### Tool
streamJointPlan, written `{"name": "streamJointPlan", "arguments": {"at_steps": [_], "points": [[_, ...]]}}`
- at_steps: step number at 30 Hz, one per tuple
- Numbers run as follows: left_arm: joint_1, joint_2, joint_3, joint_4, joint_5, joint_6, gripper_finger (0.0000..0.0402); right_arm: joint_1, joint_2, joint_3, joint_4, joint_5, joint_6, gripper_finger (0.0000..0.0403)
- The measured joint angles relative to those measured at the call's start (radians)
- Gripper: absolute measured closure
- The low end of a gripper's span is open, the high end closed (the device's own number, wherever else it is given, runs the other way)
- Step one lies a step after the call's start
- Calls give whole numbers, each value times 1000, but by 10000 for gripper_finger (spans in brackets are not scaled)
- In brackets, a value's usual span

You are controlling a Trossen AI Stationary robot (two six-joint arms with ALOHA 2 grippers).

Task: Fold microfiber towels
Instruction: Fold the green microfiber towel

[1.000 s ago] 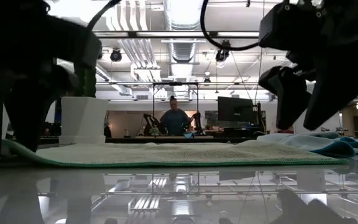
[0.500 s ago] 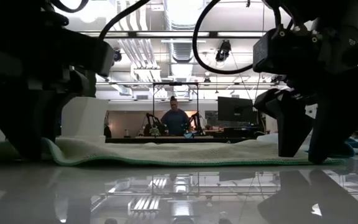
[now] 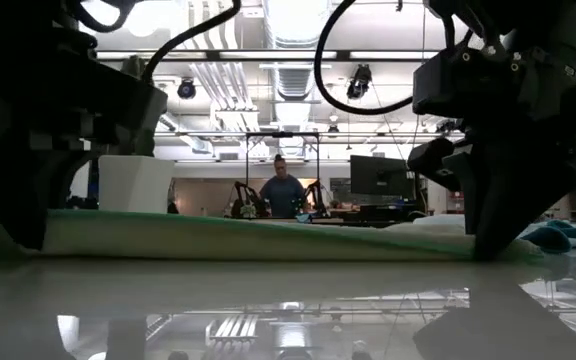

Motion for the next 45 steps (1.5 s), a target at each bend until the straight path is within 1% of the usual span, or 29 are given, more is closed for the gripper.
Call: {"name": "streamJointPlan", "arguments": {"at_steps": [7,11,13,19,21,23,27,30,33,36,37,39,41,45], "points": [[0,-8,0,-53,10,7,384,0,-104,-3,-136,54,-42,394],[-1,-18,11,-63,25,51,386,0,-167,-2,-141,66,-41,394],[-1,-29,31,-61,40,87,394,0,-197,-1,-141,71,-43,394],[-2,-92,71,-60,58,156,401,7,-284,-1,-172,68,-41,394],[-2,-125,78,-58,60,163,401,13,-314,0,-185,50,-37,394],[-2,-164,81,-58,61,161,401,14,-344,0,-185,1,-31,394],[-1,-237,83,-57,106,161,401,14,-389,5,-200,-77,-3,394],[-1,-296,78,-67,116,160,401,14,-390,6,-208,-138,15,394],[-1,-342,74,-78,101,158,401,14,-359,6,-185,-150,30,394],[10,-359,72,-121,76,164,401,7,-320,7,-169,-146,-31,394],[16,-362,71,-138,64,166,401,-3,-311,7,-163,-136,-57,394],[36,-363,68,-173,55,168,402,-36,-303,7,-162,-78,-98,394],[58,-364,50,-166,55,191,401,-83,-303,8,-176,-24,-130,394],[105,-359,-9,-157,40,261,402,-189,-312,18,-219,-6,-180,394]]}}
